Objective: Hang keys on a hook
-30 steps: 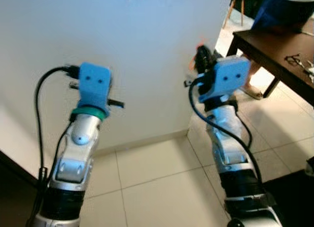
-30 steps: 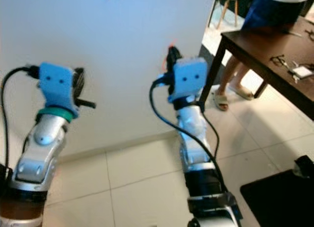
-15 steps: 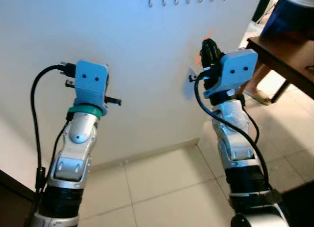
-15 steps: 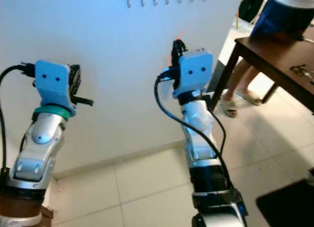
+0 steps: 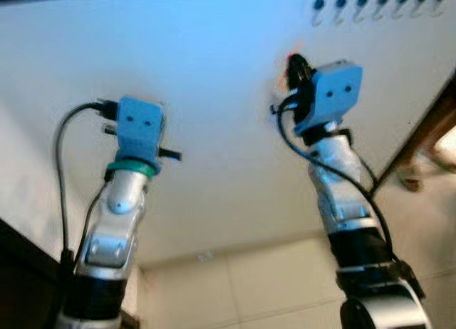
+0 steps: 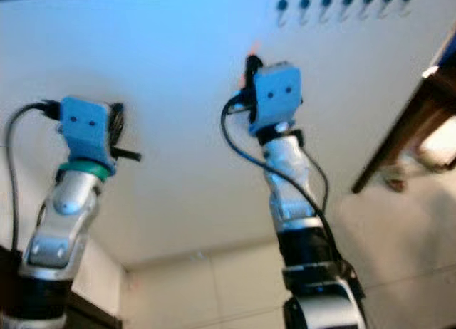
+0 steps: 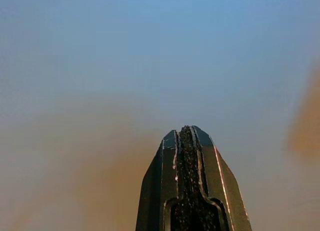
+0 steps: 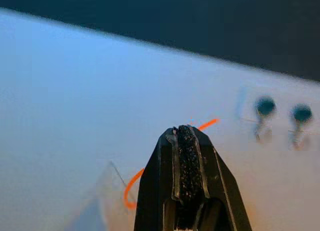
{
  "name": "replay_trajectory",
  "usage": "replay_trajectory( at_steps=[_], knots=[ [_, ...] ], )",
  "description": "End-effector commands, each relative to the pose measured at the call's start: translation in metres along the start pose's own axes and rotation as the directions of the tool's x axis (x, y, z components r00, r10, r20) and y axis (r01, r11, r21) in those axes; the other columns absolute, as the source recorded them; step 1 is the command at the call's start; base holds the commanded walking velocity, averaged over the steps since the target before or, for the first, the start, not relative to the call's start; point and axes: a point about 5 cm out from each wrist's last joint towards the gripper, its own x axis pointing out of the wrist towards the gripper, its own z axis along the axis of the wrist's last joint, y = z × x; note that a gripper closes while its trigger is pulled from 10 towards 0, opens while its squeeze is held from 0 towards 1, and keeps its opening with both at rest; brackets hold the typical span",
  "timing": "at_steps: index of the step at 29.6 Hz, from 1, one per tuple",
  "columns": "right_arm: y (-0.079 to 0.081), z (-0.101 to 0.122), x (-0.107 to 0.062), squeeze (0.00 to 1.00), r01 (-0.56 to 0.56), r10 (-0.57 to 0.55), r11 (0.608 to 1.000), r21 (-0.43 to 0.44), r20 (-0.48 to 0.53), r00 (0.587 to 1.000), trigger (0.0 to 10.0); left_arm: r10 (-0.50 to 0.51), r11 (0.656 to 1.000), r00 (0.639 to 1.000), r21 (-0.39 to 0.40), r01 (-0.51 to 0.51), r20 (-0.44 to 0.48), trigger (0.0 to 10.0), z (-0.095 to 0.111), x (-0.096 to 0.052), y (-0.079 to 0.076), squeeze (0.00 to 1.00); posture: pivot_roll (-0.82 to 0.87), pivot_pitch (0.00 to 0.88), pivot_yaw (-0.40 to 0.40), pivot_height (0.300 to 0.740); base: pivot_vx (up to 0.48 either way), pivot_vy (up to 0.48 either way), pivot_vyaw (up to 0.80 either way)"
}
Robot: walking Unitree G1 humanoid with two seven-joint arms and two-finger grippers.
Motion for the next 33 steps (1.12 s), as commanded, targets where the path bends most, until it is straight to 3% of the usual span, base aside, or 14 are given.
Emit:
replay_trajectory(
  at_steps=[1, 22, 33],
  knots=[
    [0.007, 0.002, 0.001, 0.00, -0.019, 0.019, 1.000, 0.021, 0.013, 1.000, 10.0, 0.012, 1.000, 1.000, 0.002, -0.012, -0.002, 10.0, -0.002, -0.003, 0.005, 0.00, -0.08, 0.000, 0.075, 0.740, 0.000, 0.000, 0.00],
    [0.011, -0.009, -0.008, 0.00, -0.024, 0.025, 0.999, 0.037, -0.024, 0.999, 10.0, -0.029, 0.999, 0.999, 0.029, 0.029, 0.023, 10.0, 0.003, -0.009, 0.004, 0.00, -0.07, 0.000, 0.080, 0.740, 0.000, 0.000, 0.00],
    [0.018, -0.010, -0.010, 0.00, -0.039, 0.040, 0.998, 0.052, -0.031, 0.999, 10.0, -0.030, 0.999, 0.999, 0.039, 0.029, 0.022, 10.0, 0.004, -0.009, 0.004, 0.00, -0.06, 0.000, 0.078, 0.740, 0.000, -0.332, 0.00]
  ],
)
